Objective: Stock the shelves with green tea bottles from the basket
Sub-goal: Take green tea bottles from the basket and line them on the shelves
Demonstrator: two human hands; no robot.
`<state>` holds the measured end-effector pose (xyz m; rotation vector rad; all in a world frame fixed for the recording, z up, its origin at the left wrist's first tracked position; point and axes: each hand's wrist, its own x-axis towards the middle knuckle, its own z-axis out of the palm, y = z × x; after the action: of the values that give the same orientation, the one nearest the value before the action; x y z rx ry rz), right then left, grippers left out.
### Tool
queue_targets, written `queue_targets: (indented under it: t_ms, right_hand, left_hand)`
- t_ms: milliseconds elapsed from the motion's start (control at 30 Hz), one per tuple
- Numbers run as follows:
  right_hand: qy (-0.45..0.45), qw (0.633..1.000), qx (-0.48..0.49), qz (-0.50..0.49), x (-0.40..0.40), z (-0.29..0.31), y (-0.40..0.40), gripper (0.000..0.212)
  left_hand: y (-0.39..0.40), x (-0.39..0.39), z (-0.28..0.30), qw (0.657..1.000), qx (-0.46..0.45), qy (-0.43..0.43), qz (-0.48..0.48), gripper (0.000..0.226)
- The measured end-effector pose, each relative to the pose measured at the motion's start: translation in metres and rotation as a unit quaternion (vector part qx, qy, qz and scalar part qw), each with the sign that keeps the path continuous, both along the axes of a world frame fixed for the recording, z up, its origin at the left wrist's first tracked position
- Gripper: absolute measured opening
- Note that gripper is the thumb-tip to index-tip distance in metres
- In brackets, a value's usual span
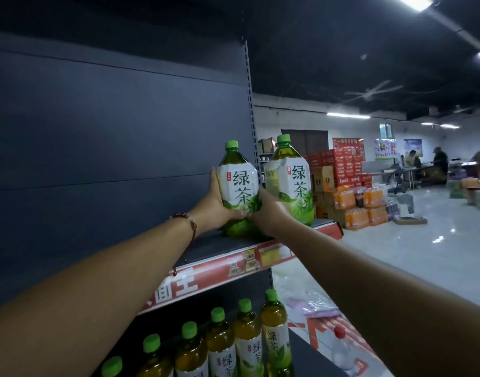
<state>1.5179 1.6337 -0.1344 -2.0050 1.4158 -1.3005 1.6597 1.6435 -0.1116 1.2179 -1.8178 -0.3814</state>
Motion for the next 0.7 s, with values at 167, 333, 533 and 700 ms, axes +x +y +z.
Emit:
queue_targets:
  t_ms: [167,333,533,700]
  right_hand:
    - [0.042,0.998,0.028,0.036,0.008,0.001,-0.007,0.068]
    - [0.066,0.996,0.043,0.041,0.009,0.004,-0.008,0.081]
    - [0.152,0.987,0.038,0.04,0.001,0.008,0.007,0.08]
    - [0.305,0.951,-0.035,0.021,-0.016,-0.001,0.048,0.069]
  left_hand:
    - [-0.016,0.011,-0.004,0.999,-0.005,-0.004,0.038,0.12]
    - [-0.018,0.012,-0.013,0.994,-0.019,-0.004,0.106,0.08]
    - [0.005,0.004,-0.011,0.991,-0.023,-0.032,0.127,0.064]
    - [0.043,0.003,-0.008,0.977,-0.012,-0.152,0.151,0.045]
